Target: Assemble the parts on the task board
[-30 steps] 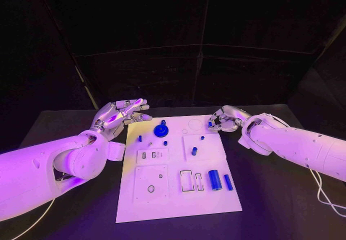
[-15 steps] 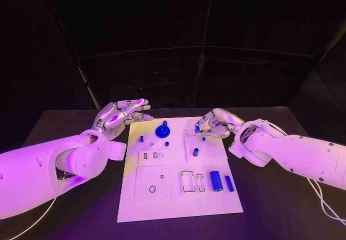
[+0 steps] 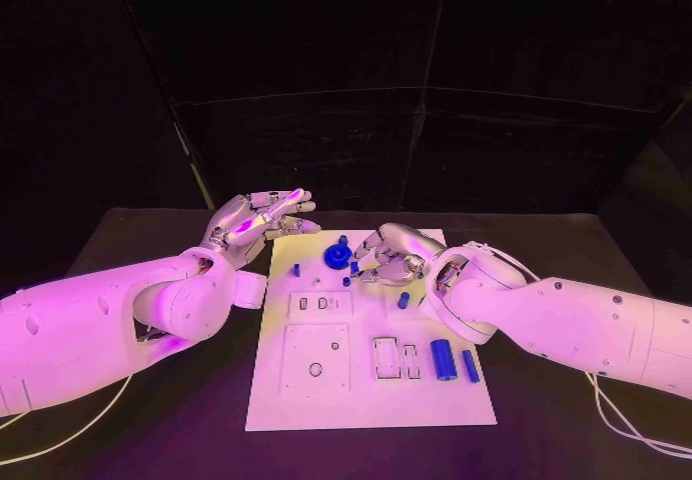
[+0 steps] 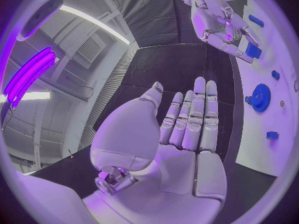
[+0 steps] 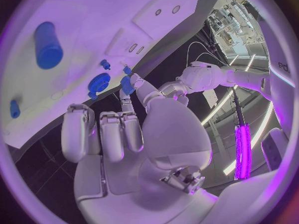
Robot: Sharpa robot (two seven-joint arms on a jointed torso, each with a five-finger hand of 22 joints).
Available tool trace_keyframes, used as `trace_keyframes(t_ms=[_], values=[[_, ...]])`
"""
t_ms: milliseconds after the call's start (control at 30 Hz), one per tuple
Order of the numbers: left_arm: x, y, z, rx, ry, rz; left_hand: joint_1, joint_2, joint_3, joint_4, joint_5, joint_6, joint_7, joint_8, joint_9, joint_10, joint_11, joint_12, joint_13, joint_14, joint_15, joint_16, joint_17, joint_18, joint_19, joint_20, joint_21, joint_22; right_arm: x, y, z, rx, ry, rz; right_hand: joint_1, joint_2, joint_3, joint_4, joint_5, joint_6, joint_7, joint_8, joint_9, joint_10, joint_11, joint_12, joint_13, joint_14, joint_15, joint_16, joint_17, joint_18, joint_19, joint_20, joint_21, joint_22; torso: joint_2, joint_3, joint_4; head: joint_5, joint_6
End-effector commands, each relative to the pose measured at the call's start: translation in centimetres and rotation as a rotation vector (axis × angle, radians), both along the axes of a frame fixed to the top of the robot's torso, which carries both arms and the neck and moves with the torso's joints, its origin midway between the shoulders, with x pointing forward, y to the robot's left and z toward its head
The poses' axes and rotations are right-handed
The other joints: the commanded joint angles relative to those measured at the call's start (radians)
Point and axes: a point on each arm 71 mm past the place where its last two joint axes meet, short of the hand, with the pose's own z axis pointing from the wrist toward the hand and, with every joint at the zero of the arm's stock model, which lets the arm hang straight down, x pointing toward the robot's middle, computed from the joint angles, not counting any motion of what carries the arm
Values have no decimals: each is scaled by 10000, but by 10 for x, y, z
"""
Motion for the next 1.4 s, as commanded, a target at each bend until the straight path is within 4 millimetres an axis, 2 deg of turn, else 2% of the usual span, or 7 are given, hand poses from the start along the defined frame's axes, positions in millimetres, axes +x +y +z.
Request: trace_keyframes(t_ms=[33, 367, 533, 967, 1400], values=[[0, -2, 1, -73, -50, -105, -17, 89, -39, -29, 37, 93, 228, -31, -15, 59, 20, -51, -3, 65, -5, -53, 9, 119, 44, -5, -46, -9, 1, 9, -1, -800, -272, -127, -84, 19, 71, -14, -66, 123, -65, 59, 14, 502, -80, 13, 1878, 928, -50, 43, 2053, -80, 8, -79, 45, 8, 8, -6, -14, 120, -49], [1, -4, 2, -73, -69, -118, -17, 89, -39, -29, 37, 93, 228, -31, -15, 59, 20, -51, -3, 65, -5, -53, 9, 119, 44, -5, -46, -9, -11, 37, -23, -1566, -204, 544, -96, 15, 72, -9, -73, 127, -65, 57, 14, 494, -80, 3, 1866, 925, -52, 37, 2039, -78, 5, -80, 41, -1, 11, 10, 19, 313, -166], [1, -5, 2, -73, -71, -121, -17, 89, -39, -29, 37, 93, 228, -31, -15, 59, 20, -51, -3, 65, -5, -53, 9, 119, 44, -5, -46, -9, -12, 42, -26, -1736, -304, 656, -129, 9, 73, 5, -87, 129, -65, 47, 13, 491, -81, -1, 1862, 924, -55, 34, 2033, -75, -1, -83, 34, -18, 2, 7, -7, 393, -220], [2, -7, 2, -83, -66, -168, -25, 95, -49, -32, 37, 103, 226, -33, -15, 72, 18, -55, -1, 73, -7, -59, 15, 120, 49, -5, -49, -13, -12, 51, -35, -1966, -249, 821, -191, -30, 69, 23, -104, 107, -59, 11, 4, 482, -79, -13, 1849, 921, -57, 29, 2022, -75, -1, -88, 31, -21, 0, 10, 0, 440, -277], [2, -6, 1, -80, -56, -169, -25, 95, -49, -32, 37, 103, 226, -33, -15, 72, 18, -55, -1, 73, -7, -59, 15, 120, 49, -5, -49, -13, -11, 49, -42, -2288, -63, 789, -252, -84, 84, 31, -96, 15, -30, -81, -23, 434, -59, -67, 1786, 907, -47, 0, 1957, -65, -24, -87, 4, -80, -8, 7, -7, 450, -323]])
